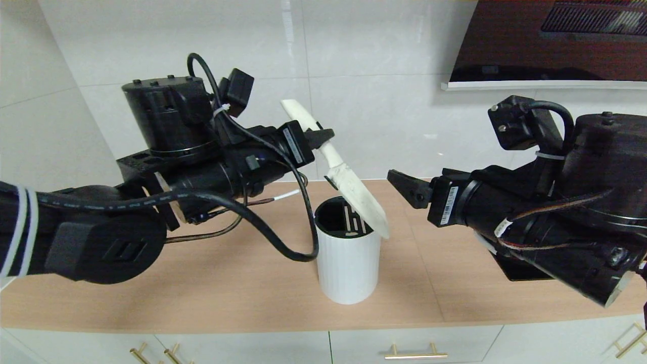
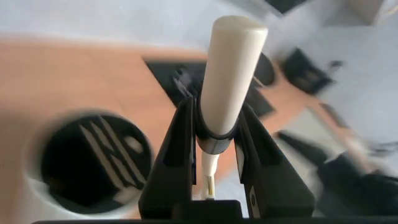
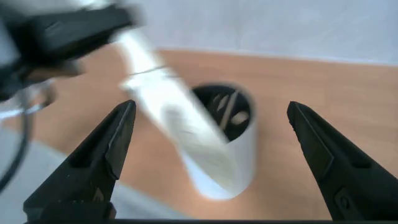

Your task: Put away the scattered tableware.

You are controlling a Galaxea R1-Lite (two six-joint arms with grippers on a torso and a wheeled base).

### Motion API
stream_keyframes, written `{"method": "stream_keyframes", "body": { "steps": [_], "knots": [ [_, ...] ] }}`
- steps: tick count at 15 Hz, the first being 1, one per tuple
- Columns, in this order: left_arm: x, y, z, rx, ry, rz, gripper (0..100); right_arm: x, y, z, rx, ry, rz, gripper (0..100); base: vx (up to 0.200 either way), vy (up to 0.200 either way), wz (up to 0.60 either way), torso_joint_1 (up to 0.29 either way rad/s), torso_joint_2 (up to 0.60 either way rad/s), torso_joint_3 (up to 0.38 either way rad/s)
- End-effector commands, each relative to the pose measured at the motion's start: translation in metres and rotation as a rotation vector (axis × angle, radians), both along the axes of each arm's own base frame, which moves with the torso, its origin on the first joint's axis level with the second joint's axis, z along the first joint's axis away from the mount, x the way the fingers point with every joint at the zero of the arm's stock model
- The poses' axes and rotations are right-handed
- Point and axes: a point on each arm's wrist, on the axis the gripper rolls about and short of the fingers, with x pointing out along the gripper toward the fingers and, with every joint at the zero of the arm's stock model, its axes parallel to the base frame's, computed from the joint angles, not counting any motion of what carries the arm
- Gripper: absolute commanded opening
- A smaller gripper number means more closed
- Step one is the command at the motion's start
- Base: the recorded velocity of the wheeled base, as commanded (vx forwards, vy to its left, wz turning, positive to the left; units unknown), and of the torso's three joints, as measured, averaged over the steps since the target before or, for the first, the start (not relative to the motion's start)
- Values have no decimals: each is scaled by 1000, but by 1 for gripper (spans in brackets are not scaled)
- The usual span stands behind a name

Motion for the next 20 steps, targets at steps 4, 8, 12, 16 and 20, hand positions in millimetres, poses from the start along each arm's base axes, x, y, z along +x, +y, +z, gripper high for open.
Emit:
{"method": "stream_keyframes", "body": {
  "steps": [4, 8, 12, 16, 20],
  "knots": [
    [-18, 17, 5, 181, -248, 123, 0, 7, -2, -4, -12, 11, -23, 100, 0, 0, 0, 0, 0, 0],
    [-14, 15, -8, 272, -267, 143, 0, 7, -2, -4, -12, 11, -22, 100, 0, 0, 0, 0, 0, 0],
    [-11, 14, -16, 311, -260, 166, 0, 7, -2, -4, -12, 11, -23, 100, 0, 0, 0, 0, 0, 0],
    [1, 8, -36, 394, -248, 193, 0, 7, -2, -4, -12, 11, -23, 100, 0, 0, 0, 0, 0, 0],
    [21, -4, -68, 419, -237, 196, 0, 7, -2, -5, -13, 12, -23, 100, 0, 0, 0, 0, 0, 0]
  ]
}}
